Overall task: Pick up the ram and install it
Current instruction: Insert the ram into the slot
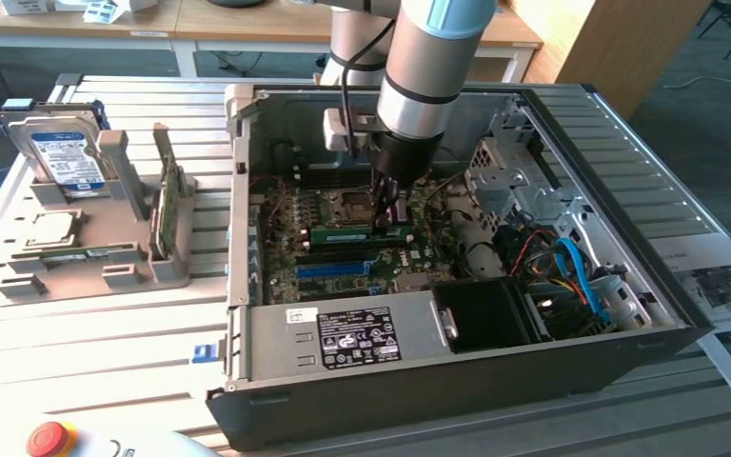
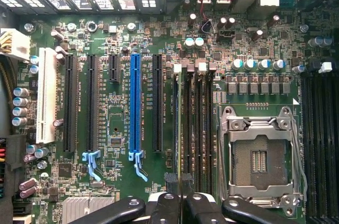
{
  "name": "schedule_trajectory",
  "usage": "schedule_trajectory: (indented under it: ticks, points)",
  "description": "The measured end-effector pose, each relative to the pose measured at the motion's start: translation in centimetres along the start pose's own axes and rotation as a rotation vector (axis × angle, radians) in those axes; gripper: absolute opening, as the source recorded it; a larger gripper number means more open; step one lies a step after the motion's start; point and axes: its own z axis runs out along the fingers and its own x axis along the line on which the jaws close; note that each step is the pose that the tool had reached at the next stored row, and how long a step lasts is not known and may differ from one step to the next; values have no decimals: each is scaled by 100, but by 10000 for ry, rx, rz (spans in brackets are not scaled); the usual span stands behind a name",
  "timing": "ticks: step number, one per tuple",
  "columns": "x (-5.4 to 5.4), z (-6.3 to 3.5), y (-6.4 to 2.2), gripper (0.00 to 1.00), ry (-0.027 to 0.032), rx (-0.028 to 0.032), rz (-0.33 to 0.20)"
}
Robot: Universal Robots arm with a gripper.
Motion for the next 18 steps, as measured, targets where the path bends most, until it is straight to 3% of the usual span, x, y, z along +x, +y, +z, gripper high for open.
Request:
schedule_trajectory:
  ticks: [18]
  points:
    - [-7,-29,5,12,16,19,-89]
